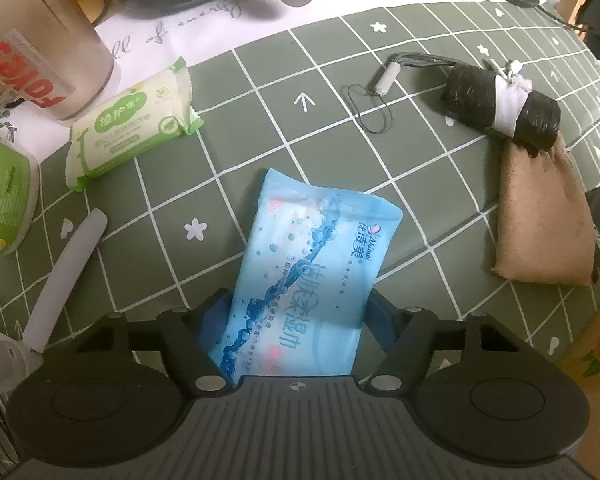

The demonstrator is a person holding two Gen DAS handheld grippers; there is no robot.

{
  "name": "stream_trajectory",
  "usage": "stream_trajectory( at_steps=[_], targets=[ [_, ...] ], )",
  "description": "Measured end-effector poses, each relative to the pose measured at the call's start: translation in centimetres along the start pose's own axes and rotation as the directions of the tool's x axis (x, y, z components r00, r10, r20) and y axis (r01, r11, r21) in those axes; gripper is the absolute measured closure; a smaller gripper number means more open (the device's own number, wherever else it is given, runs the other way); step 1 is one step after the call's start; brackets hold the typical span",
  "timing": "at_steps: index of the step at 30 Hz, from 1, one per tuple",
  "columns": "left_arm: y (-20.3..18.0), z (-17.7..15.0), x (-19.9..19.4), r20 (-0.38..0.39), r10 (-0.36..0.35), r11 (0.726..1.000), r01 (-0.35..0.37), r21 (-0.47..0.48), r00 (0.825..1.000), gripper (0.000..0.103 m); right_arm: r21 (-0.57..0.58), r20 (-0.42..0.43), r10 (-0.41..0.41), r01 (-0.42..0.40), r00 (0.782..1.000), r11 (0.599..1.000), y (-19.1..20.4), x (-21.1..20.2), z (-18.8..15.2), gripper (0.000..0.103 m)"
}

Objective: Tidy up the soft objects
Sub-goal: 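Lift the blue wipes pack with the left tool and carry it over the box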

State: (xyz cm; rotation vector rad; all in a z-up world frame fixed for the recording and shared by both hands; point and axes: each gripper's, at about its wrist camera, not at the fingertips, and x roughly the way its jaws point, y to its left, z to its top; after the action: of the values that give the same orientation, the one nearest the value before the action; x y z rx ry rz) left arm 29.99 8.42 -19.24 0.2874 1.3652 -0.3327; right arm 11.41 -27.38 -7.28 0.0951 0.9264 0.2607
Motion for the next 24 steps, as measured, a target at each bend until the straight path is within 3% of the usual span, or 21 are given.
stream_trajectory(
  at_steps=[13,24],
  targets=[
    [-2.3,-0.8,-5.1,0.117,-0.028,0.999,0.030,-0.022,0.993,0.039,-0.019,0.022,0.016,-0.016,1.000,1.000,0.6,-1.2,0.2,0.099],
    [-3.0,-1.1,-10.7,0.245,-0.014,0.994,0.039,-0.100,0.969,0.039,-0.042,0.053,0.066,-0.064,0.996,0.997,1.8,-3.1,0.3,0.099]
  ],
)
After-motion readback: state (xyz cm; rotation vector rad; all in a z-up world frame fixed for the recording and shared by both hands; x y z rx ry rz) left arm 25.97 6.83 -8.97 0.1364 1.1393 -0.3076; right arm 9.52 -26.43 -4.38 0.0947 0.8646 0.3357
